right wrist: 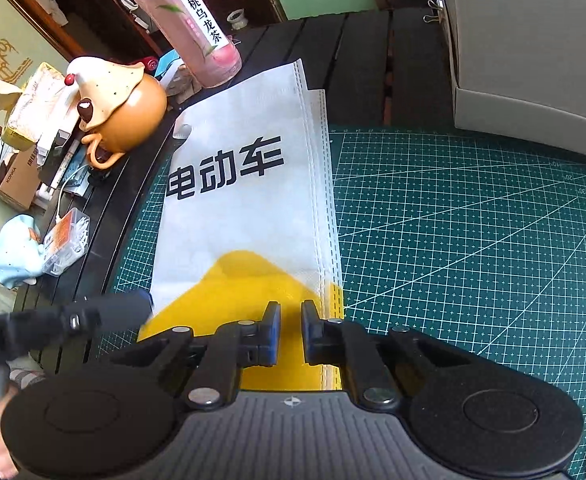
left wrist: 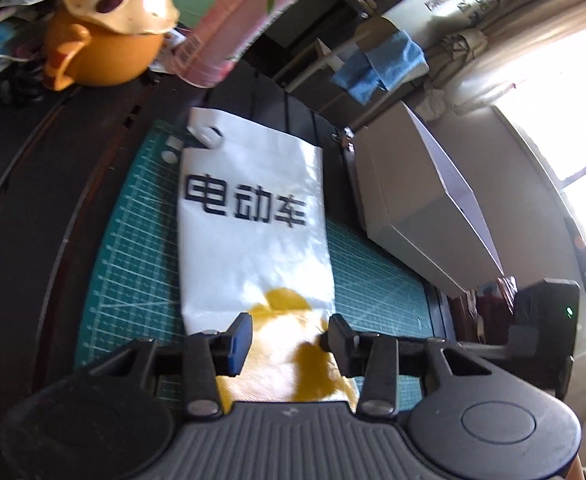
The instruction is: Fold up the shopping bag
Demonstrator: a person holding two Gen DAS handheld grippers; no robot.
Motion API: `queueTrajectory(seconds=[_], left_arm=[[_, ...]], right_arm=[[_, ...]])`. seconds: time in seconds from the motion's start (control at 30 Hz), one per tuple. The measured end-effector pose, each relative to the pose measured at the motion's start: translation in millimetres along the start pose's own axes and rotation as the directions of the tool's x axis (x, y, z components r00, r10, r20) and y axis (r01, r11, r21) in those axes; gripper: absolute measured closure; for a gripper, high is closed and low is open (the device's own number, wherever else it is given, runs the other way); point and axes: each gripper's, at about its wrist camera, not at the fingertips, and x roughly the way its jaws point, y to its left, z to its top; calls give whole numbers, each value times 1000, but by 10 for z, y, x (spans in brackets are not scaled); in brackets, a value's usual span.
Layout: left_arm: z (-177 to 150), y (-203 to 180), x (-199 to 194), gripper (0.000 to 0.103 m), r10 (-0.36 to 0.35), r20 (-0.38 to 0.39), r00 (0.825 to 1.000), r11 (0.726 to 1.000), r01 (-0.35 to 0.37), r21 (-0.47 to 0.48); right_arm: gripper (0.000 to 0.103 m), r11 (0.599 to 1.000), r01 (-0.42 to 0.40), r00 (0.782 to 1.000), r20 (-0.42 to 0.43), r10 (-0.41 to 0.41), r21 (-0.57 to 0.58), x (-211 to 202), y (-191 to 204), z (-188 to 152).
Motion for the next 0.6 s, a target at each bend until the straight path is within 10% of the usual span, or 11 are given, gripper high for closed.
queueTrajectory(seconds=[0.6], left_arm=[[-41,49,195,63,71,-42,997,997,-71,14]], right_arm=[[78,1000,-20,1000,-12,21,3,-17,-1,13]])
